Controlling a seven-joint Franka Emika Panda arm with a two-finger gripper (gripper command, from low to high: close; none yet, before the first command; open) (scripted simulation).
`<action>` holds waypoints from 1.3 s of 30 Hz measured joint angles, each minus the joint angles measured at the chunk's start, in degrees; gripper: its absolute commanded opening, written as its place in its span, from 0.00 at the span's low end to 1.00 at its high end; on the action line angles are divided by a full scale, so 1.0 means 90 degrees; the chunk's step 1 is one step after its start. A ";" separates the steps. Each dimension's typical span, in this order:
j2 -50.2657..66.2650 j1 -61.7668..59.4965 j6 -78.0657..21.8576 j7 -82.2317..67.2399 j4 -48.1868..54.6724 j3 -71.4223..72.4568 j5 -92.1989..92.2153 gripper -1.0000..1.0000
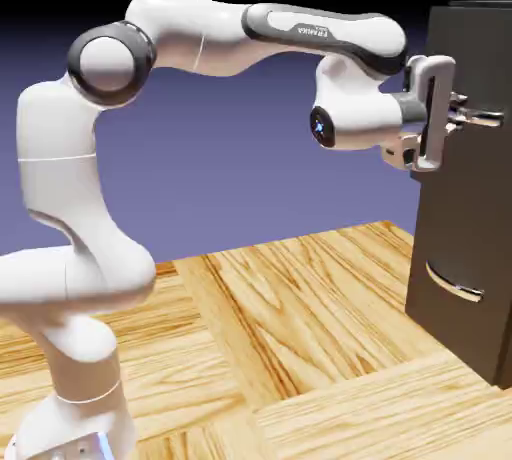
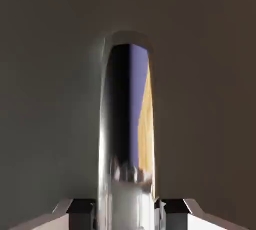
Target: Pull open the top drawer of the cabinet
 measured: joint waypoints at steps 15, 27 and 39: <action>0.0520 0.3415 0.0061 -0.0919 -0.0147 -0.3248 0.0455 0.00; 0.0138 0.5598 0.0021 -0.0997 -0.1023 -0.5418 0.0417 0.00; -0.2630 0.7117 -0.0234 0.1042 -0.3664 -0.7028 -0.0854 0.00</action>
